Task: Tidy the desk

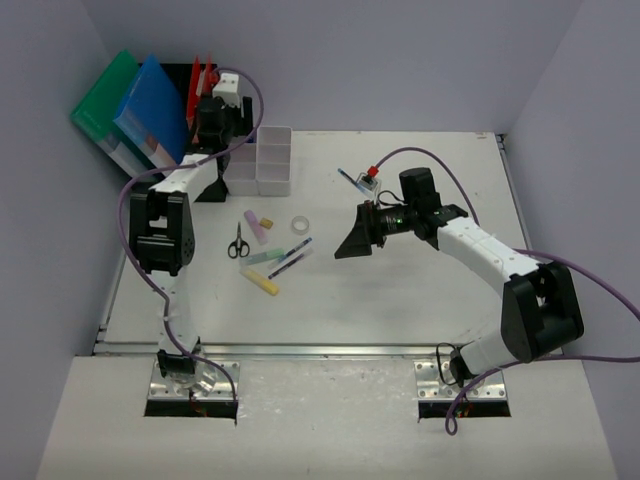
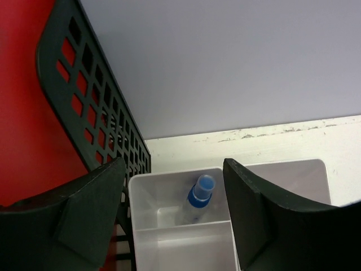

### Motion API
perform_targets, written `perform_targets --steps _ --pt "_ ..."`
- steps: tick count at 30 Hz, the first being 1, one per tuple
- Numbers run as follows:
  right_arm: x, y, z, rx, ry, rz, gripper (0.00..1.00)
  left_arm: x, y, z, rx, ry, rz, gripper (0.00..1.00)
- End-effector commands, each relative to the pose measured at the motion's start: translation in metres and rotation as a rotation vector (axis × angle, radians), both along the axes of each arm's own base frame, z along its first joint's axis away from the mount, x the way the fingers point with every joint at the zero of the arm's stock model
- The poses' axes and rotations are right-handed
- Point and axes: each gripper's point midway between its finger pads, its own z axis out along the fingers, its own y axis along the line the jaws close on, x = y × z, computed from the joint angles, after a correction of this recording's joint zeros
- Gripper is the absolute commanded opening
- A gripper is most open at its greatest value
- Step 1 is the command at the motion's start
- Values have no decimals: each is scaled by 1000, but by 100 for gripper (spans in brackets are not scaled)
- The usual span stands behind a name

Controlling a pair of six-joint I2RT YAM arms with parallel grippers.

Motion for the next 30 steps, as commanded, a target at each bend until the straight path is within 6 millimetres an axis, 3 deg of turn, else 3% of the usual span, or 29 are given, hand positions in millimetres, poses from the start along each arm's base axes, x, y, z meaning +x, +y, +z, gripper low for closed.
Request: perform_targets --steps 1,5,7,12,14,18,21,30 --pt "5 1 23 39 -78 17 99 -26 7 77 -50 -121 -11 68" --pt "4 0 28 42 -95 19 99 -61 15 98 -70 -130 -34 68" --pt "2 0 30 44 -103 20 99 -74 46 105 -64 -133 10 67" --pt "0 -1 31 46 -108 22 99 -87 125 89 -115 -73 134 66" --pt "1 -1 31 45 -108 20 99 -88 156 73 -140 -38 183 65" --pt "2 -1 33 40 -112 21 99 -85 181 62 -155 -11 208 64" --pt "3 -1 33 36 -114 21 99 -85 176 64 -158 -22 176 64" --pt "7 -6 25 -18 -145 -4 99 -125 107 126 -173 -139 -95 65"
